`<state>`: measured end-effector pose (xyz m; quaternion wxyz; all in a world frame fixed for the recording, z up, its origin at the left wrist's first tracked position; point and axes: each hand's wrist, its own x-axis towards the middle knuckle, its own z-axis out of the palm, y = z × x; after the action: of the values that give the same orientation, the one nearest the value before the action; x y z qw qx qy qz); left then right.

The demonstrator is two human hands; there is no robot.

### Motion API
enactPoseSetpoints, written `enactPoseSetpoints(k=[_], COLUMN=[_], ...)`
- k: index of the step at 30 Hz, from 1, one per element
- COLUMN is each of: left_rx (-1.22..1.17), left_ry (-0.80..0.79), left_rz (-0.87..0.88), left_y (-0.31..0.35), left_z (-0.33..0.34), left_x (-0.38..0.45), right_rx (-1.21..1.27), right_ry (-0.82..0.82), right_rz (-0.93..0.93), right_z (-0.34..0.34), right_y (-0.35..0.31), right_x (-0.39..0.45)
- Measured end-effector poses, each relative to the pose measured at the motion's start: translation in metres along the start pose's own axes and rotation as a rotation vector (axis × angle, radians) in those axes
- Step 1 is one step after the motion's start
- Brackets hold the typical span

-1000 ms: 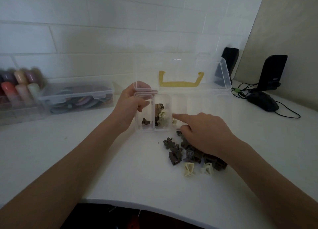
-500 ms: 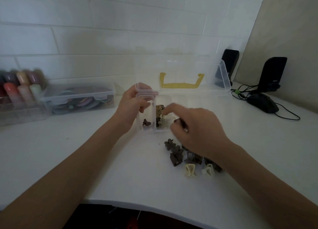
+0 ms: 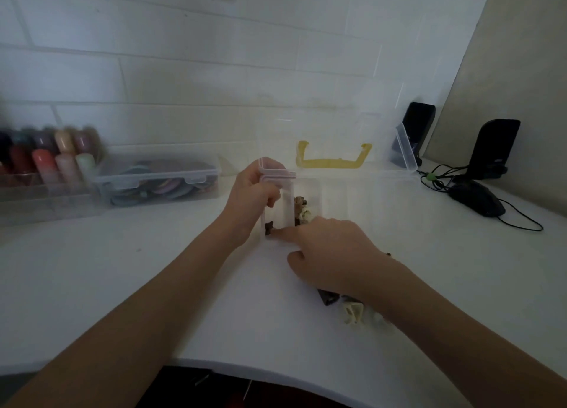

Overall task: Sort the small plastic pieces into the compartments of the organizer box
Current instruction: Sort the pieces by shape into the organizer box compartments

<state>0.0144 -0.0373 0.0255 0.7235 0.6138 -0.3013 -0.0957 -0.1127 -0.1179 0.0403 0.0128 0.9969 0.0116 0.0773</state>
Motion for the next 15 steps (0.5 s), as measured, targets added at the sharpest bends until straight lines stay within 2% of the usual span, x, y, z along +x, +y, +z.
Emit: enactPoseSetpoints(k=[4, 8, 11, 15], left_rx=[0.012, 0.003, -0.023, -0.054], left_ry=[-0.002, -0.007, -0.015, -0.027], left_rz=[0.002, -0.001, -0.028, -0.046], left_y=[0.001, 0.001, 0.001, 0.0], left_z=[0.0, 0.0, -0.001, -0.002], left_x=[-0.001, -0.001, 0.001, 0.004], right_rx=[0.027, 0.338, 0.586, 0.649], right_ry=[0.065, 0.236, 0.473, 0.617], right_rz=[-0.024, -0.072, 0.004, 0.161], right_z=[0.005, -0.009, -0.02, -0.008], right_y=[0.002, 0.02, 0.057, 0.096], right_x=[-0.003, -0.012, -0.022, -0.032])
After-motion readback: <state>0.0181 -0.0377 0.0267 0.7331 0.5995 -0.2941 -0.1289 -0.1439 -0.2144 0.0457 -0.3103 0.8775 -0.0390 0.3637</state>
